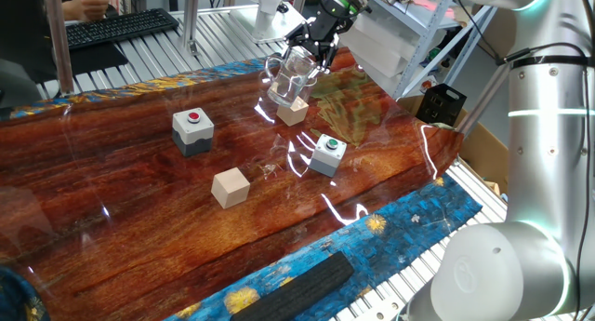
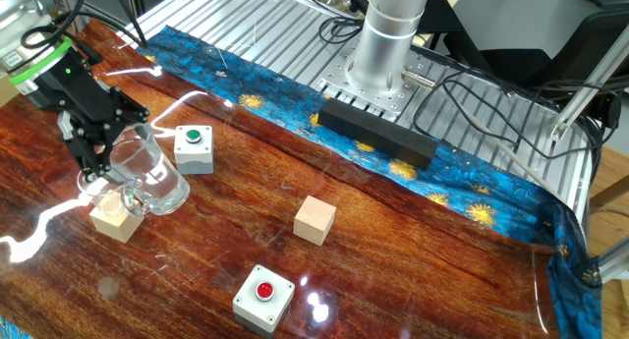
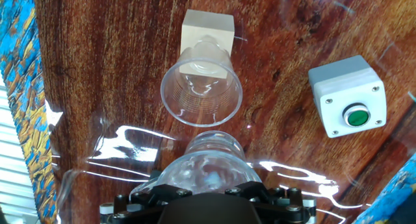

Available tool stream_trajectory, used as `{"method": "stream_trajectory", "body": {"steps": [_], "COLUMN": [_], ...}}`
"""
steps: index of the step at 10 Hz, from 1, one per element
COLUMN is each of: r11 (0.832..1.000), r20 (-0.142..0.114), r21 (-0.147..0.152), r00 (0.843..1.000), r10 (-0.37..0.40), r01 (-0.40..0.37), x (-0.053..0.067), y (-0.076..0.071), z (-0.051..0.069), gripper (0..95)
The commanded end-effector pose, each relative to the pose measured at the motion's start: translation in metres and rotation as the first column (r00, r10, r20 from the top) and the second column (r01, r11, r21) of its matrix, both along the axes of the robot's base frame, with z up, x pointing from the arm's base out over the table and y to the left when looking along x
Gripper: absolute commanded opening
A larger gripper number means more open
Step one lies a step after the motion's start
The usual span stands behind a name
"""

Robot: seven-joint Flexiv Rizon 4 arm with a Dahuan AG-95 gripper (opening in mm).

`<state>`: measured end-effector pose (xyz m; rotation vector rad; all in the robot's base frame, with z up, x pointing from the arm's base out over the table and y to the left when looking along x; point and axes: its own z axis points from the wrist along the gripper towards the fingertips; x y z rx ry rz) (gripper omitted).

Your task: Pour the water from one cup into another empty cup

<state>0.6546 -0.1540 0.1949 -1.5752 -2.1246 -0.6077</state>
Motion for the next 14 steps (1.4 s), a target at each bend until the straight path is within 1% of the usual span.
{"method": "stream_trajectory", "body": {"steps": [1, 7, 11, 13, 14], "r11": [1.000, 1.000, 0.999, 0.998, 0.998], "r20": [-0.003, -0.006, -0.003, -0.006, -0.006], "r21": [0.008, 0.028, 0.040, 0.060, 0.062], "r00": [1.000, 1.000, 1.000, 1.000, 1.000], "r10": [-0.001, -0.004, 0.004, 0.002, 0.003], "r01": [0.001, 0.004, -0.003, -0.002, -0.003], "x": [0.0006, -0.0002, -0.0001, 0.0000, 0.0000], "y": [-0.0001, 0.0014, 0.0014, 0.0011, 0.0011], "z": [0.0001, -0.0009, -0.0013, -0.0015, -0.0016], "gripper": [0.0, 0.0, 0.0, 0.0, 0.0]}}
